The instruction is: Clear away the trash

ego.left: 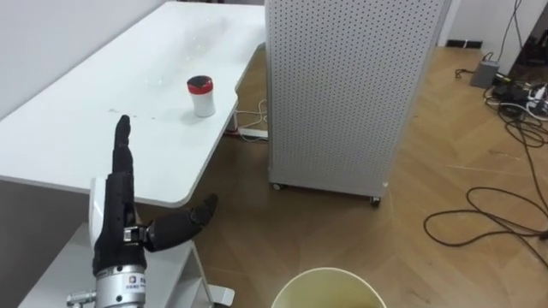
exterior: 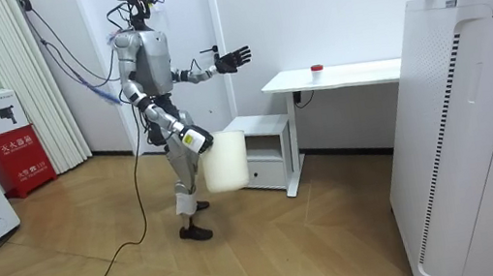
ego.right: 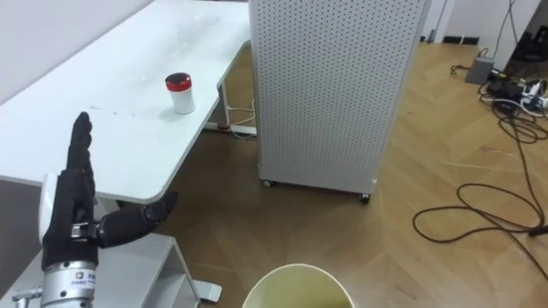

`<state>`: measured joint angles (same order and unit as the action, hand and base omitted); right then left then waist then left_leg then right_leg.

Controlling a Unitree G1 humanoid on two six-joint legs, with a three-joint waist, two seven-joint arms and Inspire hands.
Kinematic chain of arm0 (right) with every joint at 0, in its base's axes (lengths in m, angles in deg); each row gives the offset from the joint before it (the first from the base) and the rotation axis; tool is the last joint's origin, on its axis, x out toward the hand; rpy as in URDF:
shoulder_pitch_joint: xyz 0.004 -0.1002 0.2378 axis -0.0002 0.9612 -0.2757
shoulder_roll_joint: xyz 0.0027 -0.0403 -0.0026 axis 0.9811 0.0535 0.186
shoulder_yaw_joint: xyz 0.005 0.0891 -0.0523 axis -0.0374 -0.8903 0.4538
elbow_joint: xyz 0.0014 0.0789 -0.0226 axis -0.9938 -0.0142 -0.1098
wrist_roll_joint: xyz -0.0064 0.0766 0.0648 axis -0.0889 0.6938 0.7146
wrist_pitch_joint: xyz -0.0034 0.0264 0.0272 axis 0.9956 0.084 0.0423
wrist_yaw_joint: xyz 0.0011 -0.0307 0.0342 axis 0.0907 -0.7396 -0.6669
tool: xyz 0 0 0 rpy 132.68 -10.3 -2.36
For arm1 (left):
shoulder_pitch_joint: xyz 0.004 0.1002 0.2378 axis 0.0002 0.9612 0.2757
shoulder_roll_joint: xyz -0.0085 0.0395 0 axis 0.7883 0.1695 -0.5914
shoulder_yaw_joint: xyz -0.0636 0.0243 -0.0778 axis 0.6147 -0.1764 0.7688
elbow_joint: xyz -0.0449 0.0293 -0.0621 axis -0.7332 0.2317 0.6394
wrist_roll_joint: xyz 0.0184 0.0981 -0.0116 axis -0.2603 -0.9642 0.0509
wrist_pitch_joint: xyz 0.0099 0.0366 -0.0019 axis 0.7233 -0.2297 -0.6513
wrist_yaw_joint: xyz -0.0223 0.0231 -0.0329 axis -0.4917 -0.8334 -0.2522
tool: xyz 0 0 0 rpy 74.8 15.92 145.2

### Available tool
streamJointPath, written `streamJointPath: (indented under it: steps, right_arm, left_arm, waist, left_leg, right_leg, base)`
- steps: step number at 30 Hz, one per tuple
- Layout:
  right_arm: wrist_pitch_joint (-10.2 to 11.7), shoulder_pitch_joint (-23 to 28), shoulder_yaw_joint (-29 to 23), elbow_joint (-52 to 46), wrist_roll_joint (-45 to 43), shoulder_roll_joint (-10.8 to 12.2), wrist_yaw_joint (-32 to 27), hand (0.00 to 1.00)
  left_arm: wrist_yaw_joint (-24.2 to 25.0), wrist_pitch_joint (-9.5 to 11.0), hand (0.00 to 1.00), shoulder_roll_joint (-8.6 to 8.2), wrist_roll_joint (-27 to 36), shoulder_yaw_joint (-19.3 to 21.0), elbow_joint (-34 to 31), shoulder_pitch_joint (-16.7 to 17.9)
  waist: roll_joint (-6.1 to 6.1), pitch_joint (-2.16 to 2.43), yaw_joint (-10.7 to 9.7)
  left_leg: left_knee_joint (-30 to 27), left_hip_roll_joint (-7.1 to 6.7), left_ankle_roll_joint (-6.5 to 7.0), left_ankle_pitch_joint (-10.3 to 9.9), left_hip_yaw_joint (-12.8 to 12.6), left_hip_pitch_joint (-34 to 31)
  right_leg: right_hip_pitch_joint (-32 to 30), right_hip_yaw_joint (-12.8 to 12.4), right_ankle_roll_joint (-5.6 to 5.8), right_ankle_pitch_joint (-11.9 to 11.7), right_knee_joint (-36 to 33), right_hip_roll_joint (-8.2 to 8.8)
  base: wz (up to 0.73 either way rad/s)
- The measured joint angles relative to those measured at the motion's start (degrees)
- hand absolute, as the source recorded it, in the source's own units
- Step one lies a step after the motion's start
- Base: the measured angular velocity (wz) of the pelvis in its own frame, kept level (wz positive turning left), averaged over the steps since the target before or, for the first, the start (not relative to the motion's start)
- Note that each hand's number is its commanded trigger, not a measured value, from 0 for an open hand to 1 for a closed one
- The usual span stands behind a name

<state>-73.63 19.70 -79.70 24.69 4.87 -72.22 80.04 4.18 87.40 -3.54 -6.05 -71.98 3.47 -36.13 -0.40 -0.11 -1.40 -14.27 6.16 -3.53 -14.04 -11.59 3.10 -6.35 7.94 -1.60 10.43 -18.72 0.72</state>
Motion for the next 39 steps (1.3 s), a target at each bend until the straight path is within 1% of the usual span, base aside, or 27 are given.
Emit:
streamJointPath:
  steps: [5,9,11,12,13,14,15,16,17,20,21,22,23,24,26,27,28,30,31,33,34,35,36,37,38,39]
  right_arm:
    - [-0.1,1.1,-0.5,0.0,-0.2,0.0,0.8,1.0]
    - [-0.2,1.1,-0.5,0.0,-0.2,0.0,0.7,1.0]
    - [-0.2,0.9,-0.4,0.0,-0.3,0.0,0.3,1.0]
    - [-0.2,0.8,-0.3,0.0,-0.3,0.0,-0.2,1.0]
    - [-0.2,0.8,-0.3,0.0,-0.7,0.1,-0.6,1.0]
    - [-0.2,0.7,-0.4,0.0,-0.7,0.1,-0.7,1.0]
    - [-0.2,0.7,-0.4,0.0,-0.7,0.1,-1.1,1.0]
    - [-0.3,0.5,-0.3,0.0,-0.9,0.2,-1.4,1.0]
    - [-0.3,0.3,-0.3,0.0,-1.4,0.2,-1.6,1.0]
    - [-0.6,0.4,0.2,0.0,-1.6,0.2,-2.0,1.0]
    - [-0.7,0.4,0.2,0.0,-1.6,0.2,-2.0,1.0]
    - [-0.8,0.4,0.2,0.0,-1.6,0.2,-2.0,1.0]
    - [-0.8,0.4,0.2,0.0,-1.6,0.1,-2.0,1.0]
    - [-0.9,0.4,0.2,0.0,-1.6,-0.1,-2.0,1.0]
    - [-1.3,0.4,0.1,0.1,-1.6,-0.2,-1.8,1.0]
    - [-1.5,0.4,0.2,0.1,-1.6,-0.1,-1.4,1.0]
    - [-1.5,0.4,0.1,0.1,-1.6,-0.1,-0.9,1.0]
    - [-1.5,0.5,0.1,0.6,-1.8,-0.1,0.1,1.0]
    - [-1.5,0.5,0.1,0.6,-2.1,-0.2,0.8,1.0]
    - [-1.5,0.5,0.1,0.4,-2.2,-0.2,1.6,1.0]
    - [-1.5,0.5,0.2,0.4,-2.2,-0.1,2.2,1.0]
    - [-1.6,0.5,0.2,0.1,-2.2,-0.2,2.5,1.0]
    - [-1.6,0.3,0.2,0.1,-2.2,-0.2,2.7,1.0]
    - [-1.6,-0.2,0.2,0.1,-2.2,-0.2,3.1,1.0]
    - [-1.5,-0.6,0.3,0.1,-2.2,-0.2,3.3,1.0]
    - [-1.4,-0.7,0.4,0.1,-2.2,-0.2,3.3,1.0]
  left_arm:
    - [-0.4,0.0,0.0,0.02,0.0,0.3,0.0,0.3]
    - [-1.1,0.0,0.0,-0.02,0.1,0.9,0.0,0.9]
    - [-1.4,0.2,0.0,-0.02,0.0,1.0,0.0,0.9]
    - [-1.4,0.3,0.0,-0.01,0.0,1.0,0.0,0.9]
    - [-1.5,0.3,0.0,0.0,0.0,1.0,0.0,0.9]
    - [-1.5,0.4,0.0,0.0,0.0,1.0,0.0,0.9]
    - [-1.5,0.4,0.0,0.01,0.0,1.0,0.0,0.9]
    - [-1.5,0.5,0.0,0.03,0.1,1.0,0.0,0.8]
    - [-1.5,0.5,0.0,0.02,0.1,0.9,0.0,0.7]
    - [-1.3,0.8,0.0,0.32,1.6,1.2,0.5,0.6]
    - [-1.3,0.9,0.0,0.32,2.4,1.2,0.6,0.6]
    - [-1.3,0.9,0.0,0.31,2.9,1.3,0.6,0.6]
    - [-1.3,0.9,0.0,0.29,2.9,1.2,0.6,0.6]
    - [-1.3,1.0,0.0,0.3,2.9,1.0,0.6,0.6]
    - [-1.3,1.0,0.0,0.29,2.8,1.0,0.7,0.6]
    - [-1.3,1.1,0.0,0.3,2.7,1.1,0.6,0.6]
    - [-1.3,1.1,0.0,0.3,2.5,1.3,0.7,0.6]
    - [-1.2,1.1,0.0,0.31,2.4,1.4,1.1,0.6]
    - [-1.2,1.1,0.0,0.31,2.3,1.8,1.1,0.6]
    - [-1.2,1.1,0.0,0.31,2.3,3.0,1.0,0.7]
    - [-1.2,1.0,0.0,0.31,2.3,3.7,1.0,0.7]
    - [-1.1,1.1,0.0,0.32,2.5,4.4,1.0,0.8]
    - [-1.1,1.1,0.0,0.32,2.8,4.9,1.0,0.8]
    - [-1.1,1.1,0.0,0.31,3.0,6.1,0.9,0.8]
    - [-1.1,1.1,0.0,0.35,3.0,7.0,0.8,0.8]
    - [-1.1,1.1,0.0,0.38,3.0,7.4,0.7,0.9]
  waist:
    - [-0.44,0.07,0.1]
    - [-0.47,0.07,0.6]
    - [-0.46,0.06,0.7]
    - [-0.46,0.06,1.0]
    - [-0.43,0.04,1.1]
    - [-0.41,0.0,0.9]
    - [-0.44,-0.14,0.5]
    - [-0.1,-0.38,0.4]
    - [0.07,-0.55,0.3]
    - [0.28,-0.72,0.4]
    - [0.19,-0.77,0.4]
    - [-0.1,-0.98,0.6]
    - [-0.36,-1.05,0.6]
    - [-0.82,-1.28,0.5]
    - [-0.96,-1.34,1.0]
    - [-1.13,-1.29,1.6]
    - [-1.22,-1.34,1.8]
    - [-1.26,-1.35,1.7]
    - [-1.43,-1.36,1.8]
    - [-1.59,-1.26,1.9]
    - [-1.72,-1.2,2.5]
    - [-2.09,-0.92,3.4]
    - [-2.27,-0.78,3.8]
    - [-2.43,-0.63,4.6]
    - [-2.48,-0.44,5.1]
    - [-2.36,-0.37,5.2]
  left_leg:
    - [1.2,-0.15,-0.01,0.0,0.0,1.8]
    - [1.3,-0.54,0.01,0.0,0.0,2.7]
    - [1.1,-0.99,0.03,0.0,0.3,2.6]
    - [1.1,-1.27,0.09,0.0,0.4,2.6]
    - [1.1,-1.71,0.17,-0.1,0.9,2.6]
    - [1.0,-1.98,0.24,-0.1,1.2,2.5]
    - [0.9,-2.43,0.57,-0.3,1.3,2.6]
    - [0.8,-3.15,0.8,-0.4,1.2,2.6]
    - [0.6,-3.65,1.48,-0.8,1.2,2.3]
    - [-0.7,-4.09,2.16,-1.4,0.5,1.1]
    - [-1.2,-4.02,2.25,-1.6,0.6,0.8]
    - [-2.1,-3.81,2.36,-1.9,0.5,0.2]
    - [-2.4,-3.6,2.42,-2.1,0.5,-0.2]
    - [-3.4,-3.28,2.59,-2.4,0.6,-1.2]
    - [-4.5,-3.22,2.87,-2.8,0.5,-2.5]
    - [-5.6,-2.89,2.95,-3.3,0.3,-3.4]
    - [-6.5,-2.56,2.96,-3.8,0.1,-3.8]
    - [-7.2,-2.31,3.02,-4.2,0.1,-3.8]
    - [-7.7,-1.83,2.96,-4.8,-0.1,-4.0]
    - [-8.3,-1.33,2.75,-5.3,-0.4,-4.0]
    - [-8.6,-0.6,2.46,-5.8,-1.0,-3.3]
    - [-9.3,0.21,2.18,-6.8,-1.2,-2.8]
    - [-9.6,0.64,1.89,-7.1,-1.7,-2.5]
    - [-10.4,1.42,1.24,-7.7,-2.9,-1.5]
    - [-11.5,2.11,0.62,-8.1,-3.0,-1.1]
    - [-12.5,2.2,0.52,-8.1,-3.0,-1.2]
  right_leg:
    - [1.2,-0.3,0.06,0.0,0.3,-0.05]
    - [1.2,-1.6,0.17,0.0,-0.2,-0.07]
    - [0.6,-2.1,0.43,0.2,-1.2,0.25]
    - [0.1,-2.8,0.56,0.3,-1.9,0.35]
    - [-0.4,-3.1,0.77,0.4,-2.6,0.71]
    - [-0.7,-3.1,0.91,0.6,-3.2,1.0]
    - [-0.9,-3.1,1.21,1.0,-4.2,1.46]
    - [-1.7,-3.1,1.52,1.8,-5.7,2.33]
    - [-2.8,-3.1,1.74,2.3,-7.1,2.91]
    - [-4.0,-3.4,2.01,2.2,-7.9,3.41]
    - [-4.1,-3.3,2.07,2.0,-7.8,3.41]
    - [-4.1,-3.1,2.12,1.5,-7.3,3.34]
    - [-4.1,-3.0,2.17,1.0,-6.7,3.18]
    - [-4.2,-2.5,2.19,0.1,-5.8,3.08]
    - [-5.1,-1.3,2.21,-0.6,-5.9,3.35]
    - [-5.6,-0.5,2.14,-1.1,-5.9,3.37]
    - [-5.8,0.4,2.0,-1.4,-5.8,3.46]
    - [-5.5,0.8,2.01,-1.4,-5.9,3.45]
    - [-5.5,1.2,1.96,-1.5,-5.9,3.27]
    - [-5.6,2.6,1.69,-1.4,-5.8,3.26]
    - [-5.7,3.8,1.31,-1.2,-5.8,3.21]
    - [-5.7,5.1,0.76,-0.6,-6.1,2.95]
    - [-5.7,5.5,0.53,-0.3,-6.3,2.73]
    - [-5.6,6.6,-0.21,0.3,-7.2,2.53]
    - [-5.6,8.0,-0.92,1.2,-8.3,2.48]
    - [-5.6,8.7,-1.21,1.6,-8.9,2.57]
  base:
    - [-0.06]
    - [-0.17]
    - [-0.13]
    - [-0.21]
    - [-0.18]
    - [0.0]
    - [0.07]
    - [0.03]
    - [-0.05]
    - [-0.13]
    - [-0.03]
    - [0.0]
    - [-0.04]
    - [-0.09]
    - [-0.14]
    - [-0.19]
    - [-0.17]
    - [-0.09]
    - [-0.17]
    - [-0.25]
    - [-0.44]
    - [-0.57]
    - [-0.7]
    - [-0.66]
    - [-0.59]
    - [-0.53]
